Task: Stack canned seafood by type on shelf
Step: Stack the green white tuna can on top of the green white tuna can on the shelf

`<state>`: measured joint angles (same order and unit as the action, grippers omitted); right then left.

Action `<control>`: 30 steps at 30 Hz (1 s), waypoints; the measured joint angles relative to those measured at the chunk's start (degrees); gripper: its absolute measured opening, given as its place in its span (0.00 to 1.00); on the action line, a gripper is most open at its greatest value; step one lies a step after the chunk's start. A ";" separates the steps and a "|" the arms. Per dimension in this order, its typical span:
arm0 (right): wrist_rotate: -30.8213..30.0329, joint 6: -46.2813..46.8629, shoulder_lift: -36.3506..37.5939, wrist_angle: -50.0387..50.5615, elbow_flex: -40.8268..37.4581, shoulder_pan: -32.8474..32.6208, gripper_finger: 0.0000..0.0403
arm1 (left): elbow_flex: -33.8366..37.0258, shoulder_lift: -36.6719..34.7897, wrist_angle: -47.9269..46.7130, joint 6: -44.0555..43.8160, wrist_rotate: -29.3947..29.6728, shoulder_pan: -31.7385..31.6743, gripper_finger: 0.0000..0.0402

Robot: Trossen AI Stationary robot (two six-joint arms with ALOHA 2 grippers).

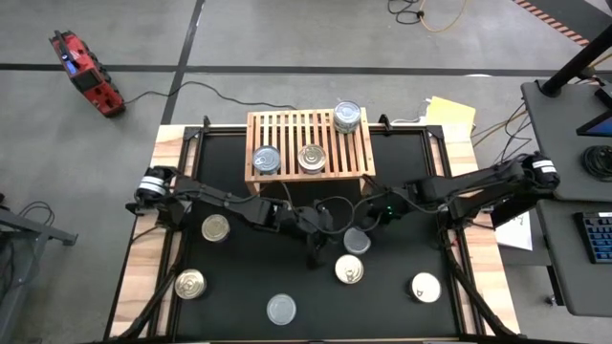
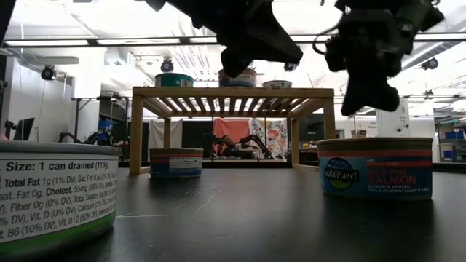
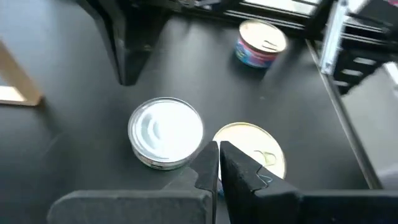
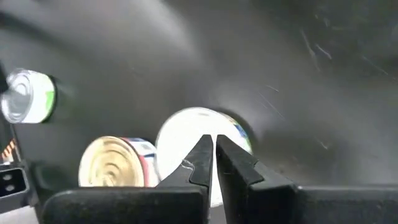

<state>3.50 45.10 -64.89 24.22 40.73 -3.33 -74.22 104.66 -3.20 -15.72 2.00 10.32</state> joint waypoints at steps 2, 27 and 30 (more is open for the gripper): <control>0.02 0.54 1.65 -1.86 -2.90 0.52 0.03 | 0.00 0.00 -1.27 0.74 -1.23 -1.09 0.00; 10.17 27.77 9.30 -14.95 -16.68 1.79 0.03 | 0.09 9.48 9.31 4.27 3.35 -2.74 0.00; 10.52 29.95 9.30 -13.97 -16.68 1.27 0.03 | 0.09 10.57 12.41 4.64 2.97 -2.53 0.00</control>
<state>14.02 75.05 -55.59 10.25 24.05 -2.05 -74.13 115.23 9.22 -11.07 4.97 7.79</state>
